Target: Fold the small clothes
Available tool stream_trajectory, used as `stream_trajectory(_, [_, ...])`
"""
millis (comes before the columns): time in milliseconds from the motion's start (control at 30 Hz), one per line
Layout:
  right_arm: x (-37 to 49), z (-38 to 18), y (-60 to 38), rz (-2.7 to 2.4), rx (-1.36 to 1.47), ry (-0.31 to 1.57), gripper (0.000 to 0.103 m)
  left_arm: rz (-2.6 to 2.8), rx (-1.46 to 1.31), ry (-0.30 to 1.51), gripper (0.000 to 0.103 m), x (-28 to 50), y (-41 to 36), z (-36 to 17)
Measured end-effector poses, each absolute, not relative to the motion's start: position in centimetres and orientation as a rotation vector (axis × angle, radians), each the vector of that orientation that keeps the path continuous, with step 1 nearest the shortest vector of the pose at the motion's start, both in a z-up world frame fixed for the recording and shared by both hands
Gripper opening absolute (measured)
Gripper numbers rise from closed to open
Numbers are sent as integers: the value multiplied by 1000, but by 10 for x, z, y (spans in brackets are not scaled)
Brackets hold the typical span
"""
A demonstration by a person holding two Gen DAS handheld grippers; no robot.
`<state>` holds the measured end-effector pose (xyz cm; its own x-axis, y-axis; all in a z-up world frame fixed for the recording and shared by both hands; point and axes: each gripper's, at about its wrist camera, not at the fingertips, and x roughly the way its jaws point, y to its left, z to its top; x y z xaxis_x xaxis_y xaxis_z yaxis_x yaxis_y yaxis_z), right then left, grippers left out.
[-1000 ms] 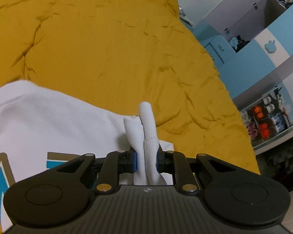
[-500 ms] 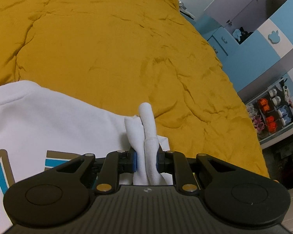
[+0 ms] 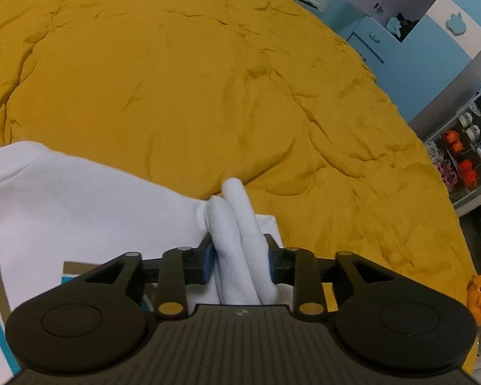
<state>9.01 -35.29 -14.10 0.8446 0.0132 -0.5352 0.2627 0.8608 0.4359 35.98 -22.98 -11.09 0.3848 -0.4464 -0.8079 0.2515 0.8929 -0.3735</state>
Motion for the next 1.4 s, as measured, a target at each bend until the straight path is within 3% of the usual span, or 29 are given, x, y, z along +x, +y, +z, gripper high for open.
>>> stream_trajectory(67, [90, -145, -353, -145, 531, 554, 3, -448, -190, 1092, 43, 362, -233, -110])
stream_trajectory(133, [86, -145, -355, -161, 527, 550, 6, -459, -136, 1082, 39, 365, -238, -98])
stream_trajectory(200, [80, -140, -358, -197, 493, 542, 20, -503, -102, 1006, 37, 363, -235, -74])
stream_trajectory(267, [74, -134, -362, -214, 471, 532, 27, -541, -81, 927, 37, 353, -225, -49])
stream_trajectory(333, [68, -128, -372, -200, 516, 514, 21, -570, -59, 906, 37, 336, -209, -28])
stream_trajectory(467, [69, -108, -373, -124, 400, 490, 19, -603, -43, 894, 37, 275, -160, -9])
stream_trajectory(700, [135, -110, -386, 265, 379, 579, 20, -599, -220, 1000, 41, 175, -79, -39])
stream_trajectory(1067, [183, -136, -371, 307, 386, 776, 19, -586, -471, 1004, 42, 158, -50, -93])
stream_trajectory(1167, [187, -129, -373, 283, 395, 753, 5, -573, -495, 1003, 42, 155, -50, -98])
stream_trajectory(1300, [180, -116, -378, 238, 383, 718, 0, -558, -551, 1005, 42, 147, -52, -102])
stream_trajectory(1400, [184, -140, -387, 212, 437, 783, 0, -574, -548, 1032, 42, 145, -57, -109])
